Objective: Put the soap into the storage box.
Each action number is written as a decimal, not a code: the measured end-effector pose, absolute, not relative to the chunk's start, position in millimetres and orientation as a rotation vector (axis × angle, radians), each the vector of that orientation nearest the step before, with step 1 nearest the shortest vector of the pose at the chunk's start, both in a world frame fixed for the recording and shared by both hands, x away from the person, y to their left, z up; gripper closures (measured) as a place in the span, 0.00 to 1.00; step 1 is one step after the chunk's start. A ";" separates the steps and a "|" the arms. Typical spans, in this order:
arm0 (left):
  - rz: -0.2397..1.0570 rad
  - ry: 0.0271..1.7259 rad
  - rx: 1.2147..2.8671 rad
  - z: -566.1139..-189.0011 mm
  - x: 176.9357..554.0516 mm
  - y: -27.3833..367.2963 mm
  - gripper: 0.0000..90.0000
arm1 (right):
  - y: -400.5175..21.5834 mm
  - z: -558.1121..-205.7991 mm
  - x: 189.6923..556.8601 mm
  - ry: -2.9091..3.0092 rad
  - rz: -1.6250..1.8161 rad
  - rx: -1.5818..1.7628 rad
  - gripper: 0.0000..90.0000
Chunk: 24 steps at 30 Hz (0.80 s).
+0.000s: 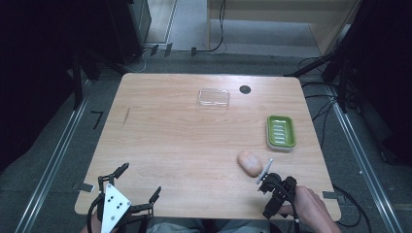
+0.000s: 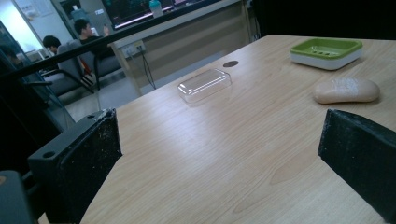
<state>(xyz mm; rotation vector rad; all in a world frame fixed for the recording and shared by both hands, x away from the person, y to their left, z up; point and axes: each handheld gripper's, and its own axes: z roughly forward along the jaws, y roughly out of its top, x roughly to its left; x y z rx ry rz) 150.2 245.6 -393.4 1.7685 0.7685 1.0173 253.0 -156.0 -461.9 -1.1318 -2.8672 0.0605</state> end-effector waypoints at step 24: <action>1.012 0.758 1.757 -392.9 150.5 245.2 0.00 | -149.6 -451.1 258.1 -2.930 0.080 -1.157 0.05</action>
